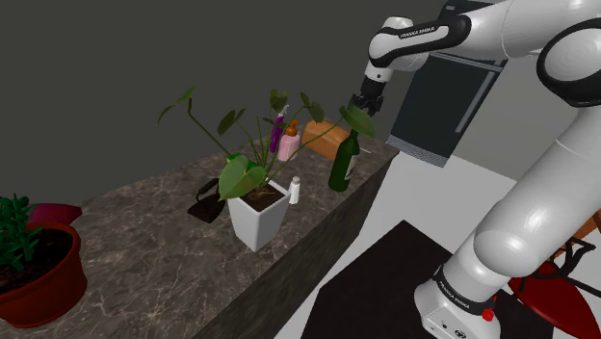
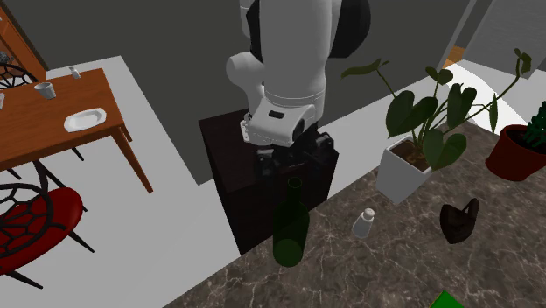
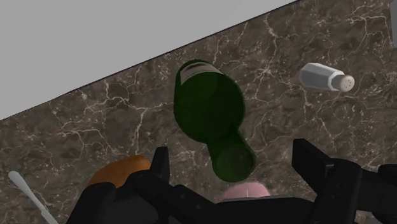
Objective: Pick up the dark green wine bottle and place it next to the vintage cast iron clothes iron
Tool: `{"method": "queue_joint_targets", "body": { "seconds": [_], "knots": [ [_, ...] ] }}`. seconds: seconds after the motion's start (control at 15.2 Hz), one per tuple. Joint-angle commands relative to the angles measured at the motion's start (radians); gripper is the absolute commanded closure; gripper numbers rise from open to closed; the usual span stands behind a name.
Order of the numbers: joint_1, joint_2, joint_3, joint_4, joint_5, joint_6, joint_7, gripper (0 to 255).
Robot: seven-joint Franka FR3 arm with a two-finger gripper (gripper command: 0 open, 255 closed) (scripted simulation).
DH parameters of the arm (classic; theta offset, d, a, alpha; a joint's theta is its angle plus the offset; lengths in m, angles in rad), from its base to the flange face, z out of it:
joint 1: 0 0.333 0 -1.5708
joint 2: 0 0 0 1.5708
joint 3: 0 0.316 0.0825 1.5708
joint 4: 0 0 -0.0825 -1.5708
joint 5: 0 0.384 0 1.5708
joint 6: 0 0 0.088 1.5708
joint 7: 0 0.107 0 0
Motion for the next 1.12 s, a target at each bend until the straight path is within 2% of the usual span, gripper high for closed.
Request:
{"method": "queue_joint_targets", "body": {
  "seconds": [0.0,0.13,0.66,0.73,1.06],
  "knots": [
    [0.000,0.012,-0.001,-0.015,0.004,0.027,-0.003,0],
    [0.000,0.022,-0.001,-0.038,0.008,0.060,-0.006,0],
    [0.000,0.022,-0.001,-0.038,0.008,0.060,-0.006,0],
    [0.000,0.022,-0.001,-0.038,0.008,0.060,-0.006,255],
    [0.000,0.022,-0.001,-0.038,0.008,0.060,-0.006,255]
  ]
}}
